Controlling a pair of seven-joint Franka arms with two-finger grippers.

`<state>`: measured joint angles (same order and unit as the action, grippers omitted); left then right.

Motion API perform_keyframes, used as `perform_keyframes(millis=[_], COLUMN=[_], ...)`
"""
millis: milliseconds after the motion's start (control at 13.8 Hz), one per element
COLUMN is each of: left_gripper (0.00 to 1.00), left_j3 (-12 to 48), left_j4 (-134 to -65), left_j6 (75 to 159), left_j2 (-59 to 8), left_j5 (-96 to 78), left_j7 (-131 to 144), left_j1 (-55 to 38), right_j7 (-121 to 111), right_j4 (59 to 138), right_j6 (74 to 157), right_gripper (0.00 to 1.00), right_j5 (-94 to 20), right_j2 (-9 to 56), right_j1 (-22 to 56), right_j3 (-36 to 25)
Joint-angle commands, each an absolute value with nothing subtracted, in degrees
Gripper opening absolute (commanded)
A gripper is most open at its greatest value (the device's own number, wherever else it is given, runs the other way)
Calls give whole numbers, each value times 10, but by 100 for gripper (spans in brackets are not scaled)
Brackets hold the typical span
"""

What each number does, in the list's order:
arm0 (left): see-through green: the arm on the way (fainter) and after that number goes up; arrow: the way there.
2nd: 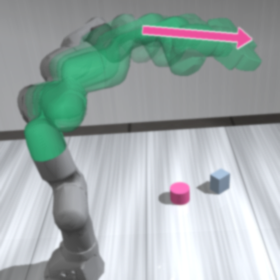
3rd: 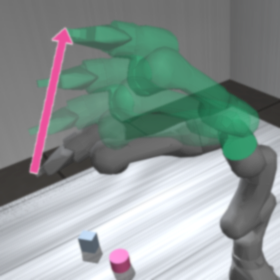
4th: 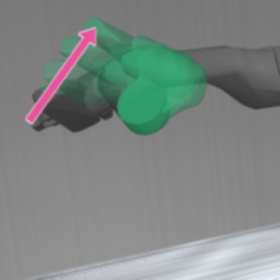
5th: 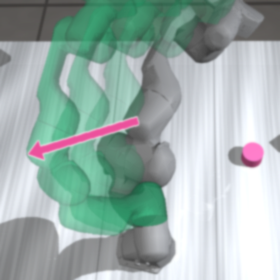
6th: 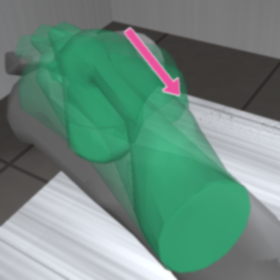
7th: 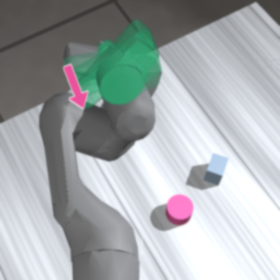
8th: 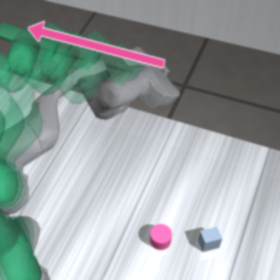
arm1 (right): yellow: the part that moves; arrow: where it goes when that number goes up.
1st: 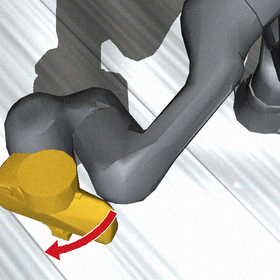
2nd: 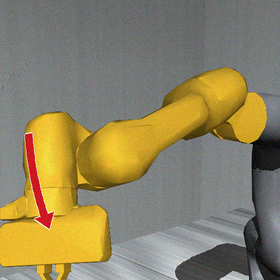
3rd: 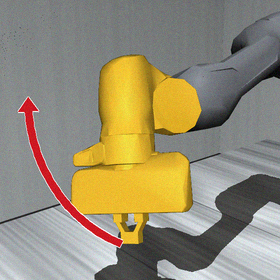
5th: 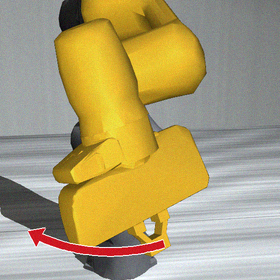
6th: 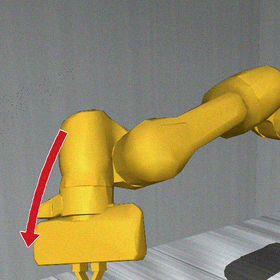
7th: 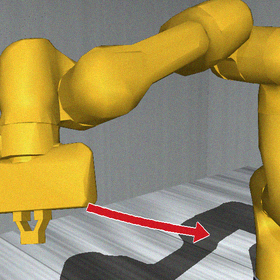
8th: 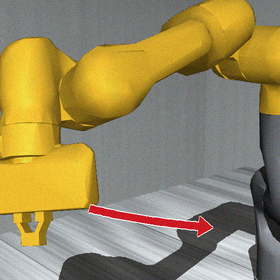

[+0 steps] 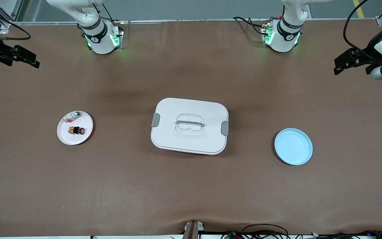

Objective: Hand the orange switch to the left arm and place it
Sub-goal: 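Move the right gripper toward the white plate with the orange switch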

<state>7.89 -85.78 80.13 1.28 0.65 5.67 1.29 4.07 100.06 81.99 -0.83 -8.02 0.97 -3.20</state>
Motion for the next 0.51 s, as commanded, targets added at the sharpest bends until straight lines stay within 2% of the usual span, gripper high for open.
perform_keyframes(millis=[0,433], left_gripper=[100,100], left_j3=[84,88], left_j4=[-845,-846], left_j6=[811,825], left_j2=[3,-9], left_j5=[4,4], left_j7=[60,60], left_j1=[12,13], right_j7=[41,36], right_j4=[1018,1150], right_j6=[879,1088], right_gripper=[100,100], right_j5=[10,17], right_j2=[-42,-13], right_j1=[7,-4], right_j3=[-34,-35])
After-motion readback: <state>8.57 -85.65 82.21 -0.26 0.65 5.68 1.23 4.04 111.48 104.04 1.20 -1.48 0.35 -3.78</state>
